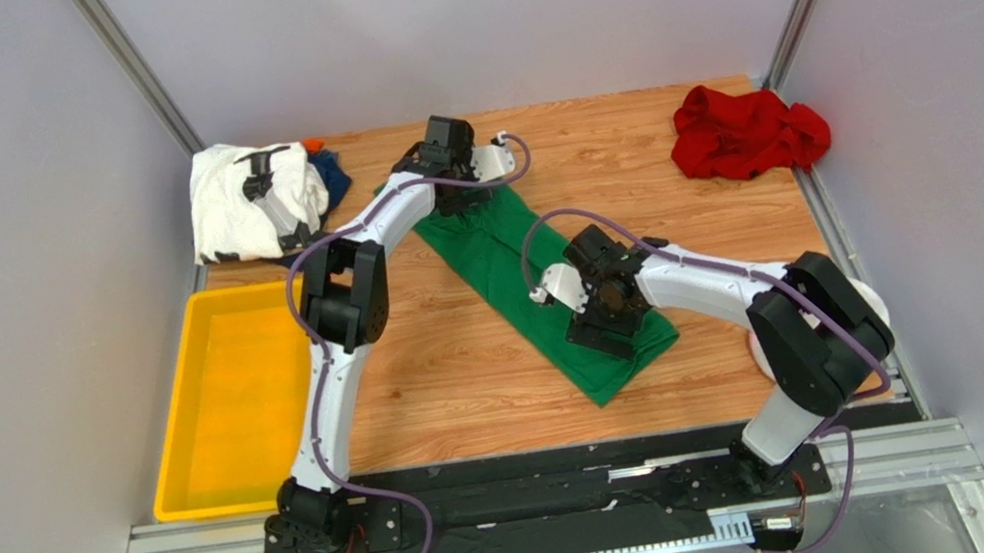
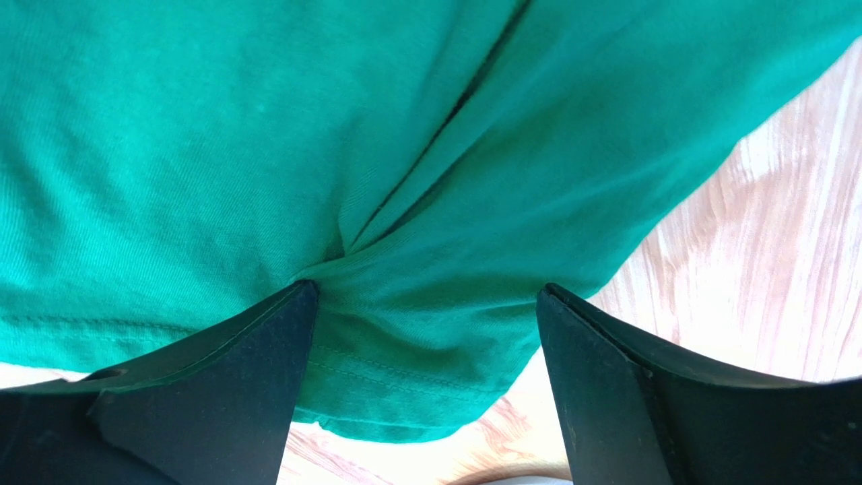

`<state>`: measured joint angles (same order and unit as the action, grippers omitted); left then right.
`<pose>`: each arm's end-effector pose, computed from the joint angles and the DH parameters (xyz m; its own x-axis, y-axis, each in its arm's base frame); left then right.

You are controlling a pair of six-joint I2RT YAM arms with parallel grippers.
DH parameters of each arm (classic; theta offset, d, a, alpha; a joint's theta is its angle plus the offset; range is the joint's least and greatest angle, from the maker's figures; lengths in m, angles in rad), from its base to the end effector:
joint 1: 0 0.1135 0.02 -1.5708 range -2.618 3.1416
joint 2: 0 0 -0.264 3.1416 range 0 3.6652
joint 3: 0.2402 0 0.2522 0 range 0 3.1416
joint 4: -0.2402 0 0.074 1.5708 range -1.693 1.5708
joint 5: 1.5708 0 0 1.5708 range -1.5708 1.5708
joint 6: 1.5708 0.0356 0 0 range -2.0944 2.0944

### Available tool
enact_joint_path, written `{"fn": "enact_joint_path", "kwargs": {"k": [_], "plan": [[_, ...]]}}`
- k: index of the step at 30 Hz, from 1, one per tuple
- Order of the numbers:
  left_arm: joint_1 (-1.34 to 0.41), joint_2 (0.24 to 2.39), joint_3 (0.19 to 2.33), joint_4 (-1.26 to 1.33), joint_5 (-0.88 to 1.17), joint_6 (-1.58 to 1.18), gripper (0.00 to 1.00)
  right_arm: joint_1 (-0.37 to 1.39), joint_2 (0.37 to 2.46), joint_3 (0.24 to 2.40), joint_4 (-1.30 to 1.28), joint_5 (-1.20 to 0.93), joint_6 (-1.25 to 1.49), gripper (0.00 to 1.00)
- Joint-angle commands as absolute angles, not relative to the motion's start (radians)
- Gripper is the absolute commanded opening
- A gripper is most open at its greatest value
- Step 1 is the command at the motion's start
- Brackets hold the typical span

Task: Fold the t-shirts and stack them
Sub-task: Rotate the tshirt 90 degrees

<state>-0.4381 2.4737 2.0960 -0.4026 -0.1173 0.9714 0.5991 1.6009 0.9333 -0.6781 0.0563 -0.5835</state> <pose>0.5042 -0.2316 0.1655 -0.0737 0.9401 -0.3330 0.7212 0.2808 0.6333 0.2339 0.1573 0.1661 -0.3674 -0.9169 -0.1560 -0.9047 0.3912 -0.1688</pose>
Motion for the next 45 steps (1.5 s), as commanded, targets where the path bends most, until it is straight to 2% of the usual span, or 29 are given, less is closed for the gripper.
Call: {"fn": "enact_joint_path", "kwargs": {"k": [1, 9, 22, 36, 45], "plan": [[-0.448, 2.531, 2.157, -0.428, -0.095, 1.012, 0.96, 0.641, 1.621, 0.945, -0.663, 0.015, -0.552, 0.85], [-0.480, 2.588, 2.224, -0.391, -0.084, 1.060, 0.96, 0.730, 1.655, 0.974, -0.670, -0.021, -0.528, 0.85], [-0.499, 2.726, 2.381, -0.186, -0.052, 1.153, 0.99, 0.853, 1.744, 1.075, -0.675, -0.071, -0.506, 0.85], [-0.474, 2.927, 2.548, 0.104, -0.048, 1.384, 0.99, 0.856, 1.894, 1.238, -0.649, -0.049, -0.548, 0.85], [-0.468, 2.907, 2.511, 0.297, -0.044, 1.367, 0.99, 0.856, 1.904, 1.304, -0.661, -0.038, -0.545, 0.84]]}}
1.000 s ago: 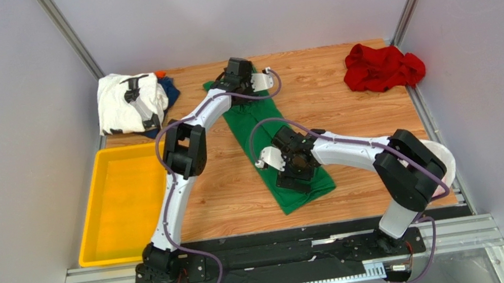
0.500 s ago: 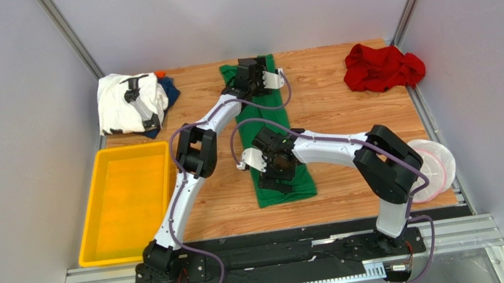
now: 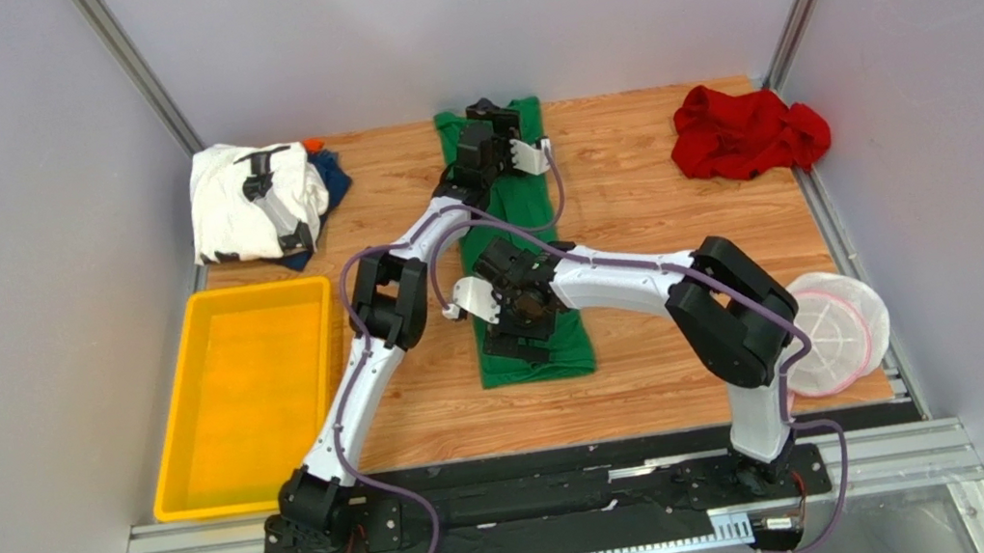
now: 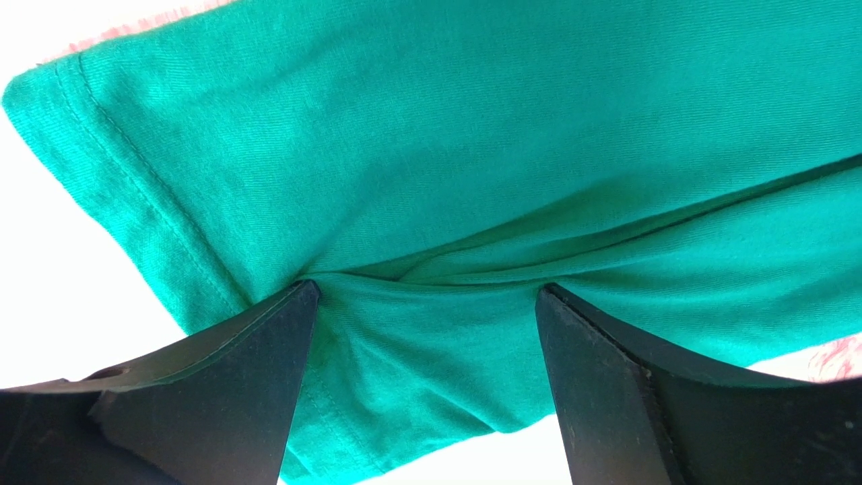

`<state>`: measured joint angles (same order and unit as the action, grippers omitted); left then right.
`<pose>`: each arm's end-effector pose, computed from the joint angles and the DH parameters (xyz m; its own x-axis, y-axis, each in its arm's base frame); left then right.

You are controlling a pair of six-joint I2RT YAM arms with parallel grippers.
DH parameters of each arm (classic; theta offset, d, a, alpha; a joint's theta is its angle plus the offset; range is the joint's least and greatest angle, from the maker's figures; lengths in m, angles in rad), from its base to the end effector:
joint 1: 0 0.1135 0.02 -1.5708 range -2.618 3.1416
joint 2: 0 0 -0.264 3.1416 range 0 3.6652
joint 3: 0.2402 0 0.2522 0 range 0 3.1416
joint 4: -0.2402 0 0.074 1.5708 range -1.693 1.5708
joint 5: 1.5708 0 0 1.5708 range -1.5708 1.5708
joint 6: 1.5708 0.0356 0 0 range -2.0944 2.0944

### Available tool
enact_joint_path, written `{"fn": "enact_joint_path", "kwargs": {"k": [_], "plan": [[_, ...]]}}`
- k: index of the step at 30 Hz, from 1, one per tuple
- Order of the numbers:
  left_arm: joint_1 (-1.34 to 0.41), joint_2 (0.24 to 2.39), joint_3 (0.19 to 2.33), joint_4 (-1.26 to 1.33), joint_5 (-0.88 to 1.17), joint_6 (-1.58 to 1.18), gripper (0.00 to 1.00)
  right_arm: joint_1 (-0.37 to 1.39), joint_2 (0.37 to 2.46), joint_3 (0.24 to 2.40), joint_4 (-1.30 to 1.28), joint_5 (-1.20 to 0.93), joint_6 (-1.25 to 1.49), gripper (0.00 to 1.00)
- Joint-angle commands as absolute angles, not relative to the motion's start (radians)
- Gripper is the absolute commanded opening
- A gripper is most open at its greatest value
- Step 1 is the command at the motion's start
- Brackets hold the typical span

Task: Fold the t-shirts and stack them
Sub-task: Rotate the tshirt 90 degrees

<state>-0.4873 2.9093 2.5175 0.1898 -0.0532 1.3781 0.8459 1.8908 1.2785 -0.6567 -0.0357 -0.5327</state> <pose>0.5607 -0.2950 0.1142 0.3798 0.9079 -0.1771 0.2547 0.0814 0.9636 0.2448 0.2782 0.1678 -0.1619 -0.9482 -0.2734 -0.9720 0.2010 -0.1216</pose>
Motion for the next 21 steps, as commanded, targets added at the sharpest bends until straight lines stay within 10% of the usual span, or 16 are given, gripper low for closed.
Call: {"fn": "enact_joint_path", "kwargs": {"k": [1, 21], "plan": [[-0.468, 2.893, 2.494, 0.323, -0.052, 1.344, 0.99, 0.857, 1.896, 1.305, -0.664, -0.038, -0.540, 0.85], [-0.515, 2.202, 1.853, 0.372, -0.267, 1.139, 0.99, 0.877, 1.557, 1.230, -0.681, 0.129, -0.457, 0.91]]}}
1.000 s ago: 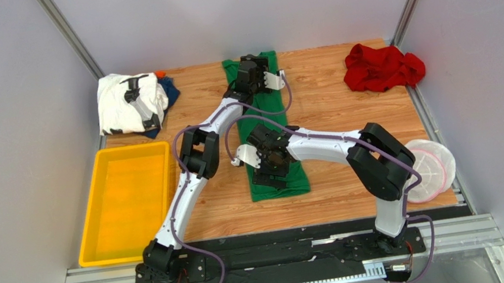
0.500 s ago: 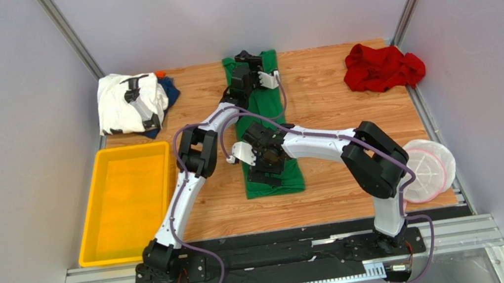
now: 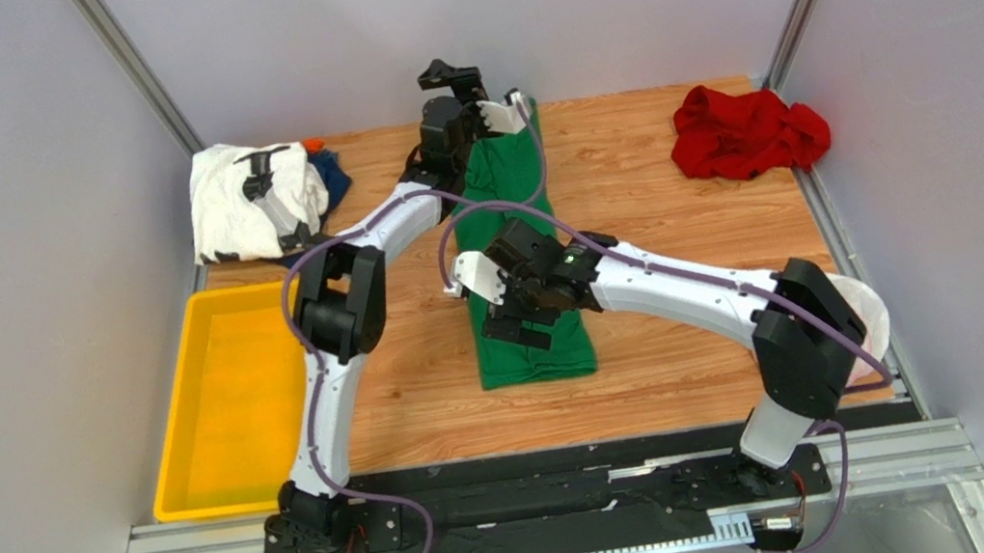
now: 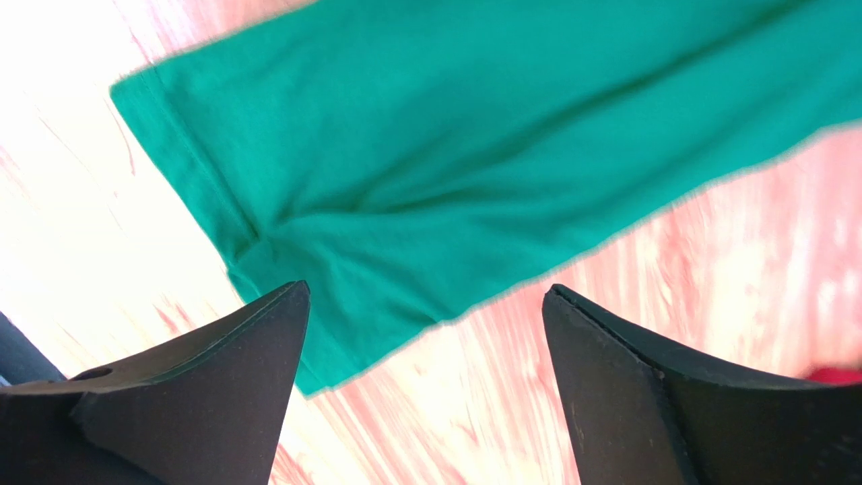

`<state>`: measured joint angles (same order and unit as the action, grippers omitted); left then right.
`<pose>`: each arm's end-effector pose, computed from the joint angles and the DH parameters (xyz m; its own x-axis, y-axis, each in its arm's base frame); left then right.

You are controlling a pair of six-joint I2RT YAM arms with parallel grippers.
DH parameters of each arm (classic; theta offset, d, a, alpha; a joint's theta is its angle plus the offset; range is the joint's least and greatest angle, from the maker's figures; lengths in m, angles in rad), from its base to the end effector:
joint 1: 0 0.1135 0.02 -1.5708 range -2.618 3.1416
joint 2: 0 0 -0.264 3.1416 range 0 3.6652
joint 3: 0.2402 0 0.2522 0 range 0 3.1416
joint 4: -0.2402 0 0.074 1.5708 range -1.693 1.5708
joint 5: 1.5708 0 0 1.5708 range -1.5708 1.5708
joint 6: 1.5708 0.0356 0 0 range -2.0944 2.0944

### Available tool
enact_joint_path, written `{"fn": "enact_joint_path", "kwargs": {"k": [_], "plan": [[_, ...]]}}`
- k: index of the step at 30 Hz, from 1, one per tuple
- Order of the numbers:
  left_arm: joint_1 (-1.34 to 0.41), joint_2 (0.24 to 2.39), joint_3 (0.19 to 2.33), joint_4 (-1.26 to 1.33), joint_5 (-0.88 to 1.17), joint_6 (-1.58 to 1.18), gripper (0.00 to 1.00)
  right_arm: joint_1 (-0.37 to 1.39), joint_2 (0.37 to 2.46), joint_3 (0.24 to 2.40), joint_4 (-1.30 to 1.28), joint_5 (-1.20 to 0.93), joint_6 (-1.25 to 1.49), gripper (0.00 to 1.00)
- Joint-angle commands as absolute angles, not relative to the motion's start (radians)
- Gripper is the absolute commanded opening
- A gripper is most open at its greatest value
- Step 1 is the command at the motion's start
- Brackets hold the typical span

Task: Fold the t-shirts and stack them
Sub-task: Rotate the tshirt 90 degrees, then grab the bottom of the folded rectangular tshirt with both arms

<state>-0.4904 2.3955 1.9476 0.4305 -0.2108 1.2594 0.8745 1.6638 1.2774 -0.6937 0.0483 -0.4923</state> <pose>0.5058 -0.2616 0.2388 0.2580 0.9174 -0.3029 0.0992 0.2867 0.9529 0.2230 0.2641 0.2430 -0.1432 -0.9074 -0.3952 -0.9298 0.2601 -0.2603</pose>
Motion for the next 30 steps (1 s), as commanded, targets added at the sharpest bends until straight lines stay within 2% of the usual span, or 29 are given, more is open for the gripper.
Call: {"fn": "enact_joint_path", "kwargs": {"k": [1, 3, 8, 16, 21, 30], "plan": [[-0.517, 2.160, 1.823, 0.327, -0.276, 1.094, 0.99, 0.877, 1.537, 1.212, -0.678, 0.139, -0.456, 0.92], [-0.518, 2.028, 1.735, 0.105, -0.250, 0.960, 0.97, 0.873, 1.473, 1.146, -0.660, 0.176, -0.449, 0.96], [-0.551, 1.735, 1.458, -0.300, -0.140, 0.752, 0.90, 0.868, 1.390, 1.042, -0.673, 0.202, -0.456, 0.93], [-0.658, 1.404, 0.996, -0.442, 0.052, 0.563, 0.82, 0.865, 1.309, 0.885, -0.672, 0.167, -0.482, 0.83], [-0.667, 1.342, 0.904, -0.460, 0.187, 0.531, 0.80, 0.867, 1.304, 0.842, -0.657, 0.089, -0.505, 0.78], [-0.669, 1.419, 0.871, -0.466, 0.416, 0.538, 0.72, 0.865, 1.318, 0.813, -0.643, 0.040, -0.512, 0.75]]}}
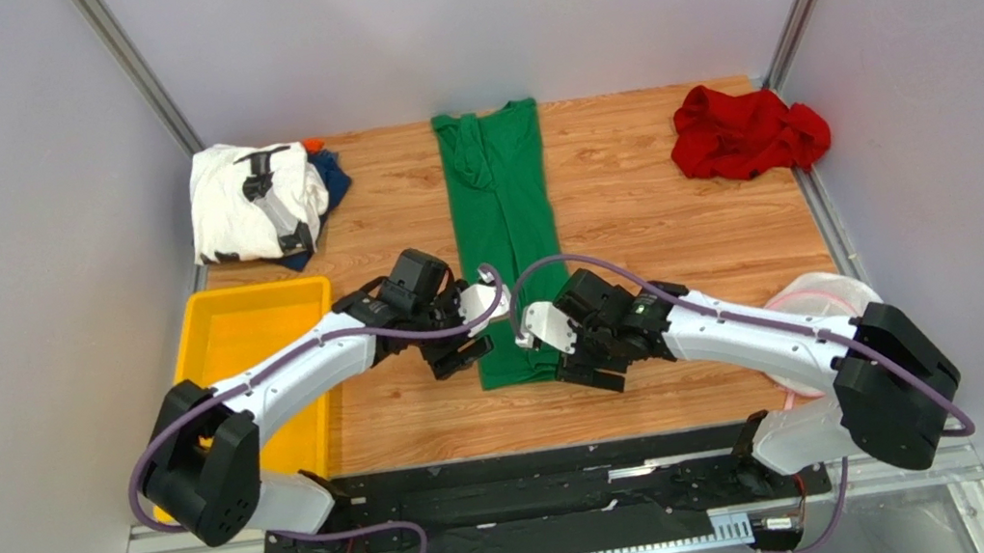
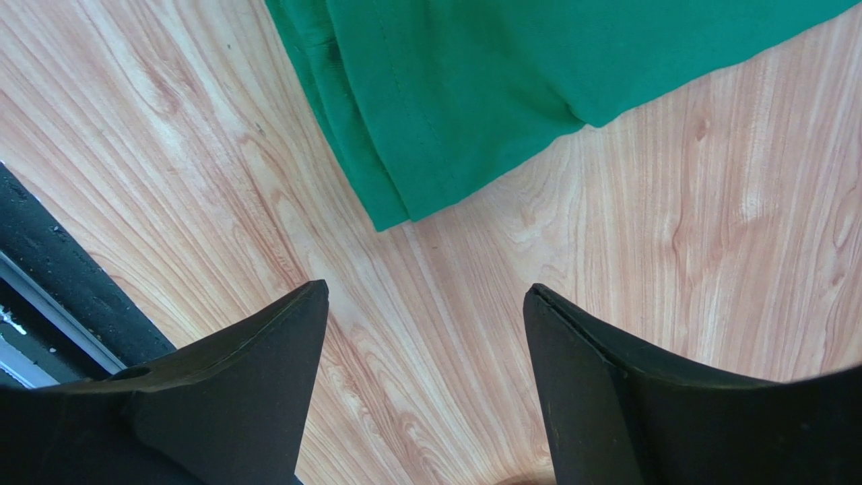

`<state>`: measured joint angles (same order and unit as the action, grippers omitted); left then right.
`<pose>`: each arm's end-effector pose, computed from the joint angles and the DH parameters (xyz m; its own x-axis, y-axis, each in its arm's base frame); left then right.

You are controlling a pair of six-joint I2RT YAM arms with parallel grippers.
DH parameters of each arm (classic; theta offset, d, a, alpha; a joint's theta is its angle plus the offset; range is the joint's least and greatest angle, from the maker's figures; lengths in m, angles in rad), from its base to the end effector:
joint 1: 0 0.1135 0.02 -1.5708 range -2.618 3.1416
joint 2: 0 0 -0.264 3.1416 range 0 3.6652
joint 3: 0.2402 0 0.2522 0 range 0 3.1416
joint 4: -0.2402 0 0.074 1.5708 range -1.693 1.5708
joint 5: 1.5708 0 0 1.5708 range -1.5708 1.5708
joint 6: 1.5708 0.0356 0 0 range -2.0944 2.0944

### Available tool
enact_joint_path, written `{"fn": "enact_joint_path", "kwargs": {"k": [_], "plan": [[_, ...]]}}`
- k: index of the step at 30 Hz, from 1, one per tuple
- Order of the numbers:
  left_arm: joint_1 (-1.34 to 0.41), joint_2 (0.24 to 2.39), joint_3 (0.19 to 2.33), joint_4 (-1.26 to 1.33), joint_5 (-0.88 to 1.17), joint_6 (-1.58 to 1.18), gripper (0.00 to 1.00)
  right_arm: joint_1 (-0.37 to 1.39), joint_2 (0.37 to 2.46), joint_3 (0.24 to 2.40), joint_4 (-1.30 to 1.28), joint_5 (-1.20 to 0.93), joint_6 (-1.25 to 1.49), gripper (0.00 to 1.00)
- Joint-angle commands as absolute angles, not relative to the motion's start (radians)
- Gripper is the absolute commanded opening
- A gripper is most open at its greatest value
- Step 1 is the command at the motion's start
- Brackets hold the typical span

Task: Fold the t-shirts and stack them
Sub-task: Grab the bottom of the folded rectangular tshirt with both arms

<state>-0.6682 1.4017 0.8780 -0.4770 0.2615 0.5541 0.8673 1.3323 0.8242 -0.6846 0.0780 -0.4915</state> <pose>0.2111 -0.1784 0.2119 -0.1894 0.7970 -0.5735 0.9498 0.2968 0.0989 0.1582 0.1822 0.2015 -0.1800 -0.9395 -0.2913 -0.9376 0.2535 -0.2381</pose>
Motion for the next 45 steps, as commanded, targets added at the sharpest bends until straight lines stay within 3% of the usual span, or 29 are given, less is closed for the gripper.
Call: {"fn": "enact_joint_path", "kwargs": {"k": [1, 18, 28, 38, 45], "plan": [[-0.669, 1.422, 0.859, -0.457, 0.445, 0.538, 0.72, 0.865, 1.316, 0.808, -0.635, 0.040, -0.518, 0.75], [-0.670, 1.584, 0.905, -0.509, 0.454, 0.643, 0.66, 0.865, 1.365, 0.796, -0.578, 0.025, -0.572, 0.70], [-0.672, 1.549, 0.928, -0.541, 0.465, 0.621, 0.65, 0.859, 1.361, 0.788, -0.563, 0.034, -0.589, 0.69], [-0.672, 1.565, 1.008, -0.653, 0.600, 0.580, 0.65, 0.818, 1.218, 0.693, -0.477, 0.020, -0.612, 0.68], [-0.672, 1.617, 1.037, -0.672, 0.624, 0.566, 0.65, 0.818, 1.077, 0.678, -0.561, -0.035, -0.603, 0.68]]}}
